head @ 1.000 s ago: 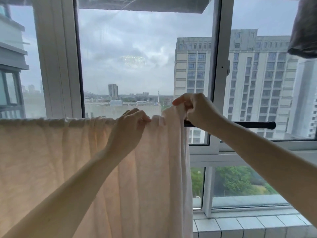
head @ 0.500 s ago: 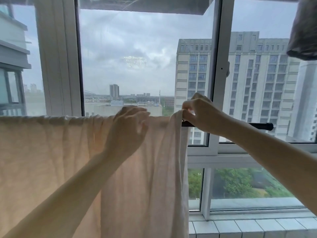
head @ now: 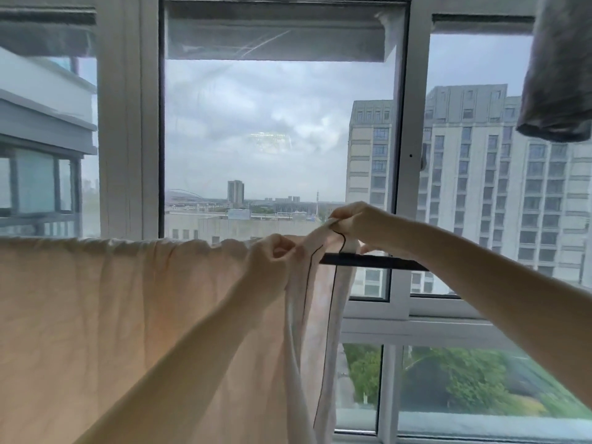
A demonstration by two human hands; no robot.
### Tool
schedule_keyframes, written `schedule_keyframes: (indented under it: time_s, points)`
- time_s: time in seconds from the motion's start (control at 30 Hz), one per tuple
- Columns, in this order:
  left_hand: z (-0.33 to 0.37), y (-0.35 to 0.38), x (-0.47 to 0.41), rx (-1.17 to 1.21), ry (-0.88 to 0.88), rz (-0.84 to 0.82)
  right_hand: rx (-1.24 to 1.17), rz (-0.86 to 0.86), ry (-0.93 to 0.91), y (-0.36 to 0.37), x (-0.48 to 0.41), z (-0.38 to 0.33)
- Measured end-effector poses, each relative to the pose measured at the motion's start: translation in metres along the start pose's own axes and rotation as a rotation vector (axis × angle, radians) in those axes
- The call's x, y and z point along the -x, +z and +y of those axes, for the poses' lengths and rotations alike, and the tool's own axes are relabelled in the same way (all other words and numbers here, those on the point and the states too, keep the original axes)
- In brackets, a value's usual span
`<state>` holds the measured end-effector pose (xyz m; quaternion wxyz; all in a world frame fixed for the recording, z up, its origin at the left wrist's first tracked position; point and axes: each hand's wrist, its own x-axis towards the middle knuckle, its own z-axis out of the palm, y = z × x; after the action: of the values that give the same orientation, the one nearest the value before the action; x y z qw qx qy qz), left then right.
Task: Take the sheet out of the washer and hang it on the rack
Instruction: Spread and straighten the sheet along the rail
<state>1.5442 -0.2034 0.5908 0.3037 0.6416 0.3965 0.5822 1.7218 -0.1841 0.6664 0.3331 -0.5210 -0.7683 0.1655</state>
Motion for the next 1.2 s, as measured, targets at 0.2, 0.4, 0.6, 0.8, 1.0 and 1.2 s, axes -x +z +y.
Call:
schedule_keyframes:
  time_s: [0.2, 0.4, 0.6, 0.8, 1.0, 1.2]
  points:
    - [0.012, 0.018, 0.006, -0.014, -0.028, -0.015, -0.014, -0.216, 0.023, -0.027, 0.0, 0.014]
    - [0.008, 0.036, 0.02, -0.463, 0.27, 0.056, 0.228, -0.3, -0.104, -0.042, -0.007, 0.036]
    - [0.002, 0.046, 0.027, -0.757, 0.393, 0.07, 0.17, -0.259, -0.158, -0.053, -0.017, 0.071]
    - [-0.001, 0.065, 0.027, -0.692, 0.332, 0.165, 0.094, -0.349, -0.207, -0.083, -0.013, 0.111]
    - [-0.019, 0.093, 0.037, -0.756, 0.298, 0.107, 0.068, -0.277, -0.189, -0.092, -0.017, 0.153]
    - [-0.041, 0.102, 0.044, -0.78, 0.256, 0.084, -0.405, -0.529, -0.061, -0.092, -0.019, 0.197]
